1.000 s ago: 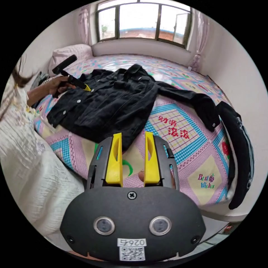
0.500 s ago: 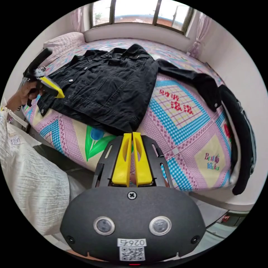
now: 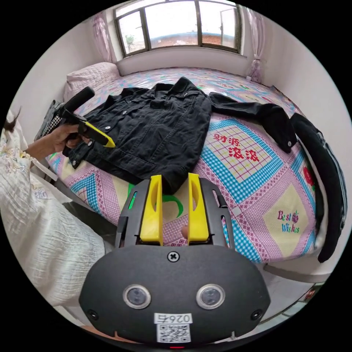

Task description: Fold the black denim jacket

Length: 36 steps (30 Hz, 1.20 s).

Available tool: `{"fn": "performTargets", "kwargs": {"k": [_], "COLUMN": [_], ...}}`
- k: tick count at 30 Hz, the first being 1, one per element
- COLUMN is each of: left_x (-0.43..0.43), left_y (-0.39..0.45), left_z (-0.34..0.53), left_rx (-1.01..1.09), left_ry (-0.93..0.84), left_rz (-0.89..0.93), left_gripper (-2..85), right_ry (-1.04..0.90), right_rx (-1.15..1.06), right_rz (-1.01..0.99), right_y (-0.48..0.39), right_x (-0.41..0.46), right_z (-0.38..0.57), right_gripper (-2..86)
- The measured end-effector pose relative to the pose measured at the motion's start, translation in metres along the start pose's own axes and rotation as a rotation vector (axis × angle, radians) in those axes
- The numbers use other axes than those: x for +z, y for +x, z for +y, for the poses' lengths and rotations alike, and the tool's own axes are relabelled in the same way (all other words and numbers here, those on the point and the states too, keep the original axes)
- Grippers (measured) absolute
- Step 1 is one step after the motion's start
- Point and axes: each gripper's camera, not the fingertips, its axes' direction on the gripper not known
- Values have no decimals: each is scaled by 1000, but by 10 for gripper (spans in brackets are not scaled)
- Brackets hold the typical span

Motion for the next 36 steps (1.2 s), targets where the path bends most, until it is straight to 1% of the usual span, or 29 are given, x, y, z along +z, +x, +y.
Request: {"fn": "performTargets", "kwargs": {"k": [1, 3, 9, 11, 13, 14, 16, 19, 22, 24, 26, 29, 31, 33, 34, 35, 36], "left_x": [-1, -5, -7, -11, -15, -14, -7, 14, 21, 12, -6, -32, -38, -42, -42, -44, -45], "left_y": [-1, -11, -26, -22, -17, -15, -17, -28, -37, -40, -39, -29, -20, -10, -8, -6, -4], "left_z": [3, 14, 25, 27, 31, 34, 39, 45, 53, 64, 71, 53, 20, -35, -49, -78, -107], "left_rx": [-4, -42, -95, -85, -70, -61, -59, -104, -150, -181, -196, -166, -84, 8, 25, 31, 48], "left_ry": [5, 31, 84, 99, 100, 88, 57, 32, 49, 35, 90, 207, 244, 304, 317, 348, 376], "left_rz": [2, 84, 230, 236, 212, 191, 169, 222, 301, 264, 220, 173, 154, 67, 34, -30, -51], "left_gripper": [4, -2, -6, -6, -7, -7, -7, -6, -7, -9, -9, -10, -10, -9, -9, -9, -10], "right_ry": [-2, -30, -155, -171, -175, -188, -217, -206, -220, -247, -253, -100, 73, 157, 194, 207, 236], "right_rx": [-45, -114, -333, -368, -403, -404, -367, -331, -375, -382, -337, -184, -80, -42, -36, -39, -48], "right_rz": [4, 24, 189, 250, 332, 330, 260, 218, 224, 188, 162, 94, 59, 38, 20, 14, 18], "right_y": [-9, -22, -59, -64, -68, -68, -59, -55, -64, -63, -54, -24, 8, 32, 46, 52, 63], "right_x": [-1, 1, 17, 23, 26, 26, 23, 23, 17, 7, -9, -46, -61, -57, -50, -45, -35], "right_z": [-3, -7, -5, -4, -2, -3, 1, 13, 21, 25, 24, 6, -23, -57, -84, -99, -129], "right_gripper": [78, 84, 87, 66, 1, -3, -11, -8, 9, 28, 39, 39, 42, 52, 58, 56, 52]}}
